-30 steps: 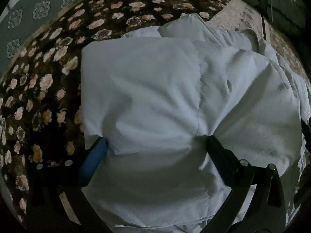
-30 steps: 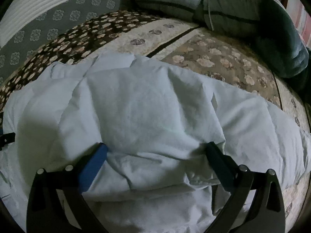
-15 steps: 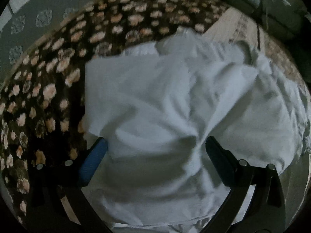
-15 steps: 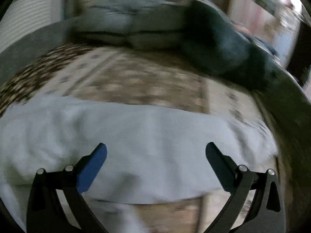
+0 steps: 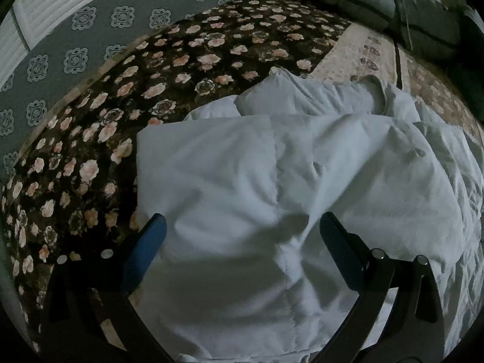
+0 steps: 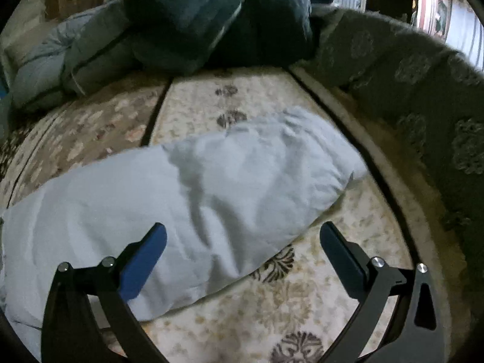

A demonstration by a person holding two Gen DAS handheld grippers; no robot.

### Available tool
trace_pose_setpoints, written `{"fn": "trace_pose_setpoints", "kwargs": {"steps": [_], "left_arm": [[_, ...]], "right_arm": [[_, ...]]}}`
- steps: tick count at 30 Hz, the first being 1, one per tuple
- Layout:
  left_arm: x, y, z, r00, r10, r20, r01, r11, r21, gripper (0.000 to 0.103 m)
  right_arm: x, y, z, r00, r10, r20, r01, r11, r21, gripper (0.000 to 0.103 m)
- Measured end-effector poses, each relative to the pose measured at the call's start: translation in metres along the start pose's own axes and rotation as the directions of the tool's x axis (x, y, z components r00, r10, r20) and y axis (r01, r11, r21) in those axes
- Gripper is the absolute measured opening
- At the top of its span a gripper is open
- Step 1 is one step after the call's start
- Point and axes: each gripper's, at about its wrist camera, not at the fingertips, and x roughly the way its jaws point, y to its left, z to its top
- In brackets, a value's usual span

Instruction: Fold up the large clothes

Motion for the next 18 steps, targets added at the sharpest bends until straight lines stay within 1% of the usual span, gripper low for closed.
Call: {"fn": "trace_pose_setpoints", "kwargs": {"steps": [1,2,4,5,6,7,8,9,11,12,14,18], "left_arm": [[0.000,0.000,0.000,1.000,0.004,-0.003,-0.004,1.000,0.002,0.100],[0.001,-0.001,0.000,1.000,0.007,-0.007,-0.006,1.000,0.005,0.100],[0.002,-0.002,-0.001,1.000,0.017,-0.015,-0.017,1.000,0.010,0.100],[0.003,-0.004,-0.002,0.999,0.028,-0.020,-0.028,0.999,0.019,0.100],[0.003,-0.005,-0.002,0.999,0.037,-0.019,-0.036,0.999,0.026,0.100],[0.003,-0.007,-0.002,0.999,0.049,-0.015,-0.049,0.998,0.036,0.100],[0.003,-0.009,-0.001,0.998,0.058,-0.011,-0.057,0.997,0.043,0.100],[0.002,-0.010,-0.001,0.998,0.065,-0.007,-0.064,0.997,0.048,0.100],[0.001,-0.010,0.000,0.999,0.049,-0.010,-0.049,0.998,0.042,0.100],[0.000,-0.008,0.000,0.999,0.039,-0.012,-0.039,0.999,0.035,0.100],[-0.002,-0.004,0.001,1.000,0.024,-0.018,-0.024,1.000,0.017,0.100],[-0.009,0.005,0.003,1.000,0.001,-0.009,-0.001,1.000,-0.018,0.100]], "right_arm": [[0.006,-0.001,-0.001,1.000,0.015,-0.008,-0.015,1.000,-0.001,0.100],[0.011,0.001,-0.002,0.999,0.029,-0.013,-0.029,1.000,0.000,0.097],[0.018,0.007,-0.002,0.999,0.037,-0.007,-0.037,0.999,0.006,0.095],[0.021,0.009,0.000,0.999,0.037,-0.001,-0.037,0.999,0.006,0.090],[0.021,0.013,0.002,0.999,0.042,0.004,-0.042,0.999,0.004,0.083],[0.020,0.012,0.002,0.999,0.045,0.006,-0.045,0.999,0.002,0.078],[0.019,0.013,0.004,0.999,0.045,0.006,-0.045,0.999,-0.004,0.062],[0.017,0.016,0.008,0.999,0.042,0.000,-0.042,0.999,-0.020,0.039],[0.013,0.016,0.015,0.998,0.064,-0.006,-0.064,0.997,-0.031,0.020],[0.006,0.018,0.019,0.997,0.080,-0.004,-0.080,0.996,-0.042,0.015],[-0.011,0.026,0.026,0.991,0.133,0.002,-0.132,0.988,-0.078,0.011],[-0.046,0.055,0.036,0.985,0.169,0.028,-0.161,0.970,-0.181,0.008]]}}
